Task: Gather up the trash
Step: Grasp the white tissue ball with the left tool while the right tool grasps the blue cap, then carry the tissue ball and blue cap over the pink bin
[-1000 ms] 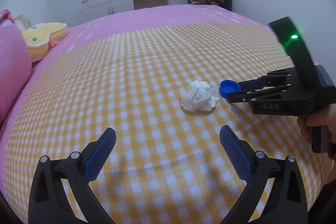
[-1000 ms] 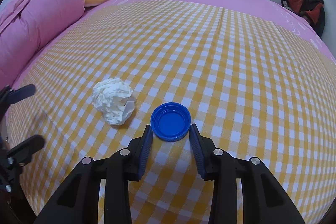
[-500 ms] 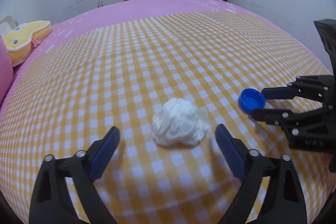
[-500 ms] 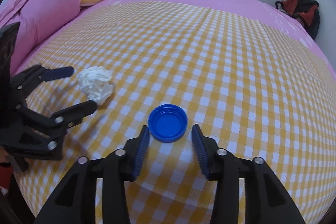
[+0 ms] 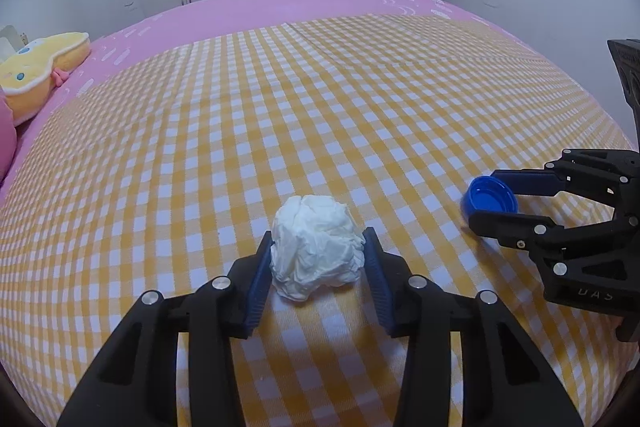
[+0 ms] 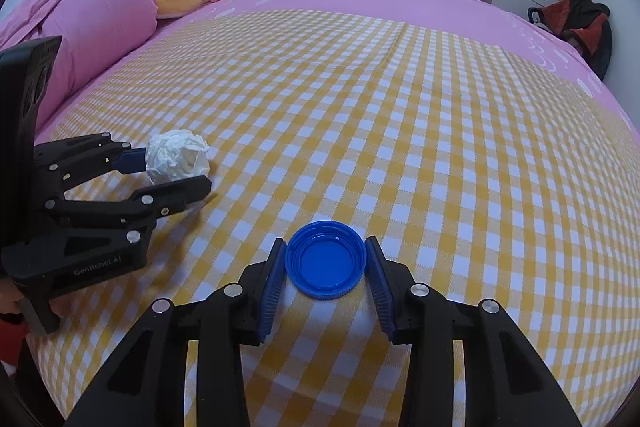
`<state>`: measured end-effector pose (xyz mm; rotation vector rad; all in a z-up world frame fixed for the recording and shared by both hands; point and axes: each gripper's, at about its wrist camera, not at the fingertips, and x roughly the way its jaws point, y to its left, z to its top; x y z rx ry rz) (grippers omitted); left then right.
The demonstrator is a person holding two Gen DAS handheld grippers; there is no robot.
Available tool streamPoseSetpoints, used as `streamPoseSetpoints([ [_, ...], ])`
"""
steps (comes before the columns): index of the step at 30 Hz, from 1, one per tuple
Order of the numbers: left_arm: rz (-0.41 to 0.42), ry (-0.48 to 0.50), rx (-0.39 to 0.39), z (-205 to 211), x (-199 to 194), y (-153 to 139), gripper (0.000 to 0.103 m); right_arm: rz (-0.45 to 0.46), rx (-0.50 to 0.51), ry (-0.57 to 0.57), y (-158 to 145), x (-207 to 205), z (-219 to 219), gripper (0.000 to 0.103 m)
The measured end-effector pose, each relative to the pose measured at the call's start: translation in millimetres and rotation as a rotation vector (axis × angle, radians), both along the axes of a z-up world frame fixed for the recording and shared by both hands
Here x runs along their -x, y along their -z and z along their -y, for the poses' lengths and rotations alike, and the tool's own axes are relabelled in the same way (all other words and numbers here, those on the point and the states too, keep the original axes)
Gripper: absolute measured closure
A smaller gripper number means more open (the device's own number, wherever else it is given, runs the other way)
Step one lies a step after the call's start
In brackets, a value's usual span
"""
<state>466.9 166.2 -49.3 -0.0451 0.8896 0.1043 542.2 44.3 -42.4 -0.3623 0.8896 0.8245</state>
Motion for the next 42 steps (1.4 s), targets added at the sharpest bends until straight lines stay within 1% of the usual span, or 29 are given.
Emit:
streamPoseSetpoints([
  [3,0.005,-0.001,0.008,-1.2,9.2,-8.6,0.059,0.009,-0.002,-0.007,-7.7,9.0,2.7,0.059],
  [8,0.044,0.012,-0.012,5.7,35.6,-31.4,0.059,0.025,-0.008,-0.022,-24.6,30.1,10.5,0.059],
  [12,0.070,0.018,-0.016,10.5,59.2,-49.5,0.059,0.039,-0.017,-0.036,-39.8,51.5,17.6,0.059],
  [15,0.089,0.010,-0.003,10.7,78.9,-63.8,0.059,0.052,-0.027,-0.046,-53.7,72.2,26.4,0.059],
  [20,0.121,-0.013,0.003,9.3,116.6,-86.3,0.059,0.059,-0.038,-0.059,-70.6,103.4,39.4,0.059],
  [27,0.143,-0.048,0.039,5.6,176.0,-110.6,0.059,0.058,-0.062,-0.073,-92.8,150.3,57.9,0.059],
  [30,0.144,-0.058,0.042,6.0,199.0,-116.0,0.059,0.056,-0.071,-0.082,-99.6,169.1,65.4,0.059],
  [34,0.168,-0.070,0.011,13.7,237.6,-125.0,0.059,0.065,-0.092,-0.106,-109.3,197.9,75.8,0.059],
  [36,0.178,-0.075,0.010,17.9,259.3,-129.9,0.059,0.067,-0.106,-0.114,-114.4,211.5,80.5,0.059],
  [42,0.194,-0.072,0.022,34.5,307.5,-139.1,0.059,0.076,-0.140,-0.142,-127.5,255.2,96.9,0.059],
])
